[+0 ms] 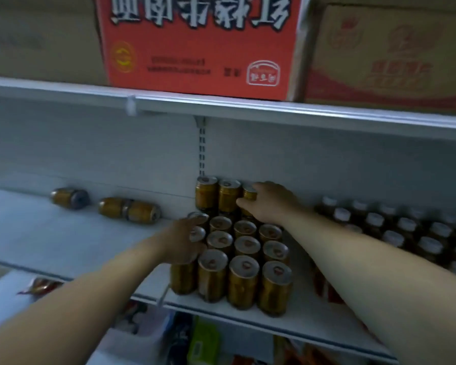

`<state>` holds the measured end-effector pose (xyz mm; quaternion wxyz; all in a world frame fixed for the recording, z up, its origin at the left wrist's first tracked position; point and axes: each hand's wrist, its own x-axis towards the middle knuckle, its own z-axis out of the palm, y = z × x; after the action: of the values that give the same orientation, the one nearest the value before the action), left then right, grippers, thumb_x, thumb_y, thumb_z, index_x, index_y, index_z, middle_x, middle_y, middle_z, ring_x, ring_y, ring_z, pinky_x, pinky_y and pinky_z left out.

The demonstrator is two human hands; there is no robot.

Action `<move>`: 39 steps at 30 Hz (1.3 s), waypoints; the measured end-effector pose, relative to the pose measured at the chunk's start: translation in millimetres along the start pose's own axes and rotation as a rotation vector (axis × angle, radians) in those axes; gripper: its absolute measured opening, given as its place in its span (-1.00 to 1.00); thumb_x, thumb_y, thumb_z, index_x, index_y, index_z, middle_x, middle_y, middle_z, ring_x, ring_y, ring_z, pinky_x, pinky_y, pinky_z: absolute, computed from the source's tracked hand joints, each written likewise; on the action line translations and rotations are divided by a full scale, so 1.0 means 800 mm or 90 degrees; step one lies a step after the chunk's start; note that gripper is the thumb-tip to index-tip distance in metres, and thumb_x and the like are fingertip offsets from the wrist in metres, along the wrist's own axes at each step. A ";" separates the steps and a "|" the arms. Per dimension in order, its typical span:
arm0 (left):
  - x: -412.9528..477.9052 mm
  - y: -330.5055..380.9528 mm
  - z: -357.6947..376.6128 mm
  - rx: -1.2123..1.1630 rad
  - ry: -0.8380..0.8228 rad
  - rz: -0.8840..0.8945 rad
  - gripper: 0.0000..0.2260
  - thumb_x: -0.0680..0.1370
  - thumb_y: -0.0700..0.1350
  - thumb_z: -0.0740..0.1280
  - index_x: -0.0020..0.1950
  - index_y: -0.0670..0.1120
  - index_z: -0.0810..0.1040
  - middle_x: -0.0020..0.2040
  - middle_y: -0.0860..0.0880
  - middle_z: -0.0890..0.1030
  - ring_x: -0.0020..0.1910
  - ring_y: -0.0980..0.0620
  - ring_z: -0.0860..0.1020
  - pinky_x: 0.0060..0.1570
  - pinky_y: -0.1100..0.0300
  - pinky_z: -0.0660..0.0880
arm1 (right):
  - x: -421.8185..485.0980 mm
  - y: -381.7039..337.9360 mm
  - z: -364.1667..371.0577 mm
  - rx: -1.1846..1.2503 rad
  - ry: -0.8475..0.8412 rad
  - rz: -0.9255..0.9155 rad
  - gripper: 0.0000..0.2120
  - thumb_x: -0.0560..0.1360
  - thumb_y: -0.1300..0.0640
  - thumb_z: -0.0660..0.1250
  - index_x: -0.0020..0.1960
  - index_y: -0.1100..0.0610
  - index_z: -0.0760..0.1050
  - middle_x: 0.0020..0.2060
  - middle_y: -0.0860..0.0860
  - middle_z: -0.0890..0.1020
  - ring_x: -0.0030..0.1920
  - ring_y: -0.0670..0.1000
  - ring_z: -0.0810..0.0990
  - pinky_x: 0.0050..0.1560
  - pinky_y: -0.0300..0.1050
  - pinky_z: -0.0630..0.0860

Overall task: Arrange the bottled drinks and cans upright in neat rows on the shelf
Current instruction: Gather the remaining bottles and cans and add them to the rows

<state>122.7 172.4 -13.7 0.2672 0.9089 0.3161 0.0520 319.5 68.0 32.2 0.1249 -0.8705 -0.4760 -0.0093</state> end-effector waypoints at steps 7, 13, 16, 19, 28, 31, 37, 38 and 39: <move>-0.040 -0.203 -0.090 0.060 0.010 -0.105 -0.33 0.52 0.12 0.32 0.55 0.03 0.10 0.54 -0.03 0.17 0.47 -0.05 0.24 0.38 0.13 0.20 | 0.057 -0.208 0.095 0.005 -0.056 -0.057 -0.33 0.51 -0.31 0.17 0.44 0.12 0.30 0.38 0.15 0.41 0.32 0.18 0.42 0.22 0.02 0.43; -0.040 -0.306 -0.132 0.050 -0.010 -0.130 -0.34 0.53 0.09 0.33 0.54 0.00 0.12 0.54 -0.03 0.17 0.48 -0.04 0.22 0.41 0.13 0.17 | 0.092 -0.296 0.150 0.021 -0.101 -0.055 -0.33 0.50 -0.29 0.21 0.45 0.10 0.26 0.37 0.15 0.40 0.32 0.20 0.41 0.24 0.06 0.42; -0.019 -0.336 -0.141 0.045 -0.010 -0.132 -0.34 0.53 0.10 0.32 0.54 0.01 0.12 0.54 -0.03 0.17 0.48 -0.05 0.21 0.42 0.10 0.16 | 0.116 -0.313 0.177 0.037 -0.114 -0.033 -0.34 0.49 -0.26 0.24 0.44 0.11 0.28 0.35 0.15 0.42 0.31 0.19 0.42 0.24 0.05 0.43; 0.011 -0.365 -0.142 0.018 -0.007 -0.141 -0.34 0.53 0.10 0.33 0.54 0.01 0.12 0.54 -0.05 0.18 0.48 -0.07 0.21 0.42 0.07 0.17 | 0.144 -0.319 0.209 0.049 -0.122 0.001 -0.34 0.48 -0.23 0.29 0.43 0.11 0.26 0.35 0.15 0.40 0.31 0.19 0.42 0.24 0.02 0.42; 0.135 -0.427 -0.139 -0.087 0.077 -0.129 -0.23 0.47 -0.10 0.44 0.55 -0.05 0.06 0.52 -0.12 0.17 0.46 -0.13 0.23 0.37 0.05 0.24 | 0.212 -0.315 0.303 0.116 -0.090 0.091 -0.18 0.47 0.08 0.42 0.55 0.12 -0.01 0.47 0.18 0.15 0.40 0.21 0.30 0.35 0.00 0.32; 0.181 -0.441 -0.142 -0.064 0.082 -0.088 -0.13 0.42 -0.14 0.48 0.56 0.00 0.00 0.54 -0.10 0.11 0.47 -0.18 0.18 0.40 0.02 0.20 | 0.208 -0.316 0.316 0.156 -0.028 0.103 -0.32 0.46 0.21 0.37 0.47 0.06 0.12 0.38 0.12 0.28 0.32 0.15 0.38 0.27 -0.03 0.39; 0.220 -0.461 -0.134 -0.069 0.082 -0.025 -0.36 0.36 -0.14 0.50 0.36 -0.06 0.28 0.21 -0.16 0.46 0.22 -0.21 0.40 0.05 0.08 0.37 | 0.173 -0.327 0.318 0.319 0.081 0.183 -0.30 0.31 -0.01 0.56 0.35 0.05 0.34 0.23 0.06 0.44 0.20 0.07 0.46 0.09 -0.16 0.39; 0.222 -0.464 -0.136 -0.090 0.082 -0.008 -0.40 0.34 -0.14 0.52 0.29 -0.06 0.32 0.11 -0.15 0.50 0.10 -0.18 0.47 -0.07 0.11 0.39 | 0.165 -0.332 0.318 0.353 0.111 0.201 -0.30 0.30 -0.01 0.57 0.34 0.05 0.35 0.22 0.06 0.43 0.17 0.05 0.47 0.07 -0.18 0.38; 0.222 -0.468 -0.139 -0.110 0.079 0.003 -0.41 0.32 -0.13 0.54 0.25 -0.05 0.34 0.07 -0.13 0.50 0.03 -0.15 0.49 -0.13 0.13 0.39 | 0.157 -0.337 0.320 0.382 0.142 0.217 -0.31 0.30 0.00 0.57 0.35 0.04 0.35 0.21 0.05 0.42 0.13 0.00 0.47 0.06 -0.21 0.36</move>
<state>30.0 575.7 -126.3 0.3245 0.8780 0.3244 0.1360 137.9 368.9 -142.4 0.4256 -0.8556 -0.2892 0.0564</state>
